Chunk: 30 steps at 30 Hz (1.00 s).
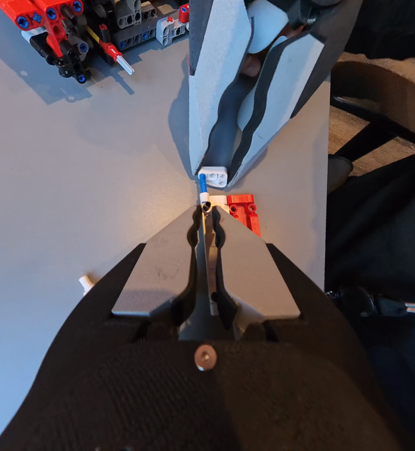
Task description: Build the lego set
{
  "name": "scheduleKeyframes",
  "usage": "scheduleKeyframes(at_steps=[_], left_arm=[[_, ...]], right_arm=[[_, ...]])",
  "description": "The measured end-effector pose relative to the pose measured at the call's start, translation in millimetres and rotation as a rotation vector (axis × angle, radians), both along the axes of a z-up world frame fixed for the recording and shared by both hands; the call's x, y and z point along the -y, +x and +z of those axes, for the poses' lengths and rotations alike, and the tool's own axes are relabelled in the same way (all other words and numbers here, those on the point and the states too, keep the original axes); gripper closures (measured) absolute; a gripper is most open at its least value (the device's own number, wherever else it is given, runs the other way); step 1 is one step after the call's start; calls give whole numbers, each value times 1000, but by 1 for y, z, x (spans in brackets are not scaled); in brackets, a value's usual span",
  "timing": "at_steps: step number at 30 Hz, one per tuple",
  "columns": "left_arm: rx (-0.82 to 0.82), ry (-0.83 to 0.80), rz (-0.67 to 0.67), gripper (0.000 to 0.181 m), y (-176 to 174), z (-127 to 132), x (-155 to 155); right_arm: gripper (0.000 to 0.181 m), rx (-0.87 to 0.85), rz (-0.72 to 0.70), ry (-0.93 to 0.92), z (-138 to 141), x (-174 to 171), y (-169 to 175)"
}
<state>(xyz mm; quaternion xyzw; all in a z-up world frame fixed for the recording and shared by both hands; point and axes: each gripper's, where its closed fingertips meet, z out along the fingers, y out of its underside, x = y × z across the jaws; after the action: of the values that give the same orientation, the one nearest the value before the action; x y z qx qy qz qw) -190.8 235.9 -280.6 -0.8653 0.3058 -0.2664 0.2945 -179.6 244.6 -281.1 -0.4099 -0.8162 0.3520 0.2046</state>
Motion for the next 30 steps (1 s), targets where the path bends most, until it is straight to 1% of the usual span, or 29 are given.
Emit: scheduleKeyframes(at_steps=[3, 9, 12, 17, 21, 27, 30], left_arm=[[-30, -16, -51, 175, 0, 0, 1], [-106, -46, -96, 175, 0, 0, 1], [-97, -60, -103, 175, 1, -1, 0], [-82, -65, -122, 175, 1, -1, 0], [-107, -78, -157, 175, 1, -1, 0], [-138, -78, -226, 175, 3, -1, 3], [-142, -98, -236, 175, 4, -1, 3]], right_arm=[[158, -3, 20, 41, 0, 0, 0], [158, 32, 34, 165, 0, -1, 2], [158, 48, 48, 194, -1, -2, 3], [158, 18, 74, 240, 0, -2, 4], [158, 22, 87, 302, -1, -2, 4], [158, -10, 103, 315, -1, 0, 7], [158, -13, 89, 344, -1, 1, 8]])
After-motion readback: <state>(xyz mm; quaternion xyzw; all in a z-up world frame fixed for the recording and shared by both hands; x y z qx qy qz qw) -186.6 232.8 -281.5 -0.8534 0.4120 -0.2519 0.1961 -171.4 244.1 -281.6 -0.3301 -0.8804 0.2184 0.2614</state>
